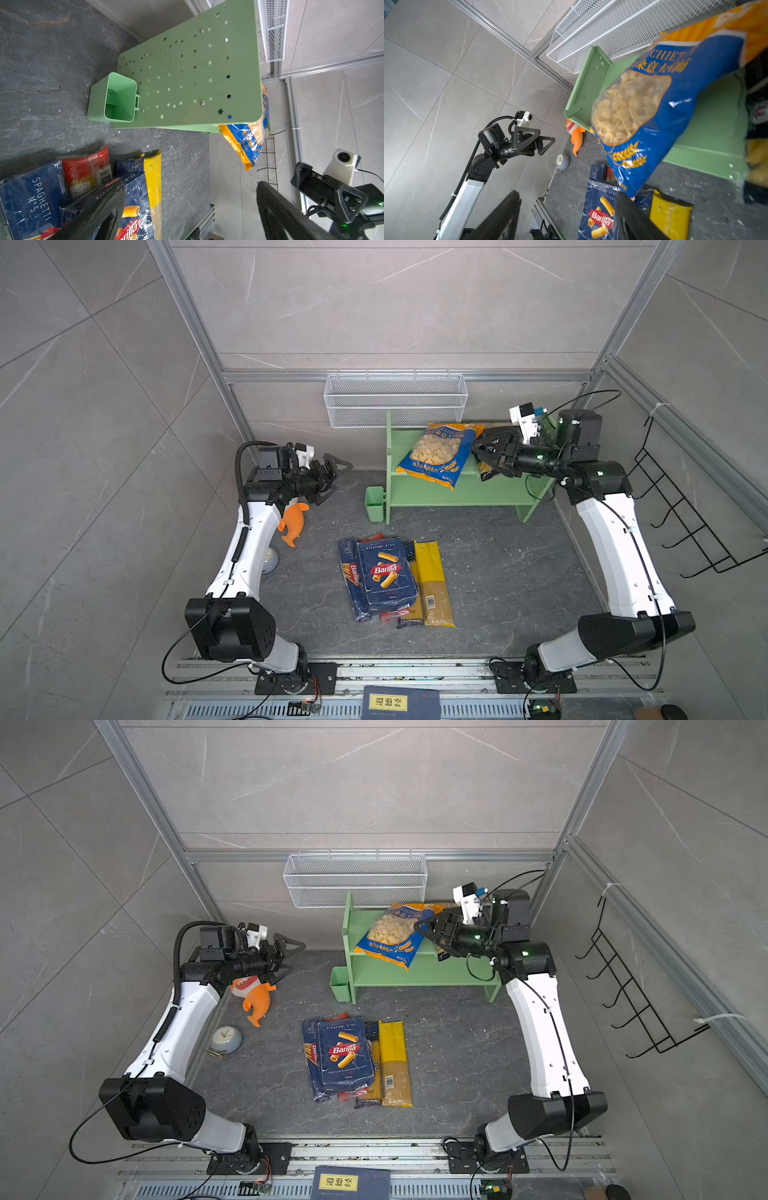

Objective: Place and organize the pasta boxes and bags onto the shelf
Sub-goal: 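Open and withdraw the right gripper while the left gripper lowers toward the boxes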

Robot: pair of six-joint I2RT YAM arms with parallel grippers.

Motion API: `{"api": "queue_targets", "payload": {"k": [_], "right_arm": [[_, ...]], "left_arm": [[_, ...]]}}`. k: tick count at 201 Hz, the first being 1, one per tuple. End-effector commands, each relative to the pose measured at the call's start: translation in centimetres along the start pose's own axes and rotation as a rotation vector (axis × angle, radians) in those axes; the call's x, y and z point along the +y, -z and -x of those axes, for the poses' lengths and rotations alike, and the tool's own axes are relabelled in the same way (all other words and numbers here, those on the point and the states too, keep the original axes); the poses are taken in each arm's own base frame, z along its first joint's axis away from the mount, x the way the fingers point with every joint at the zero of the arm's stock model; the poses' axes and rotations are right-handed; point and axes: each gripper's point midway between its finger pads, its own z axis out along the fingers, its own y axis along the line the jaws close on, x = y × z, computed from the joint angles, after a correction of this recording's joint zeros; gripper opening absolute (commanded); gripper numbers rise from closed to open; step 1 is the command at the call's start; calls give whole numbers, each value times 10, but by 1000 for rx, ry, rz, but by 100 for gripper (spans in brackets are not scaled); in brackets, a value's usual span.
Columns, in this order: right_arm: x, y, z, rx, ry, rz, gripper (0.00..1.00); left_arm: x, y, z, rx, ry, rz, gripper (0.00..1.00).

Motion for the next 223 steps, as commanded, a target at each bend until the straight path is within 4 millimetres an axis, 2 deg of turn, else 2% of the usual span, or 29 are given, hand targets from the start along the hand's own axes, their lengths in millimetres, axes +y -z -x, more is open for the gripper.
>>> {"api": "queue_targets", "payload": {"k": [1, 62, 119, 152, 196, 208, 223], "right_arm": [[-17, 12, -35, 79, -11, -96, 74], [-52, 20, -120, 232, -88, -189, 75], [-78, -11, -194, 394, -90, -231, 76], [-84, -26, -212, 433, -107, -202, 74], [-101, -37, -234, 471, -121, -217, 75], [-105, -36, -235, 467, -115, -233, 74], [-102, -34, -225, 431, -77, -243, 74]], "left_arm": [[-6, 5, -22, 4, -75, 41, 100], [24, -4, -80, 57, -54, 161, 100], [54, -20, -138, 125, -10, 265, 97], [64, -24, -162, 145, 15, 289, 94], [84, -21, -177, 147, 57, 318, 93], [88, -21, -180, 144, 66, 322, 93], [88, -23, -179, 140, 71, 318, 93]]}}
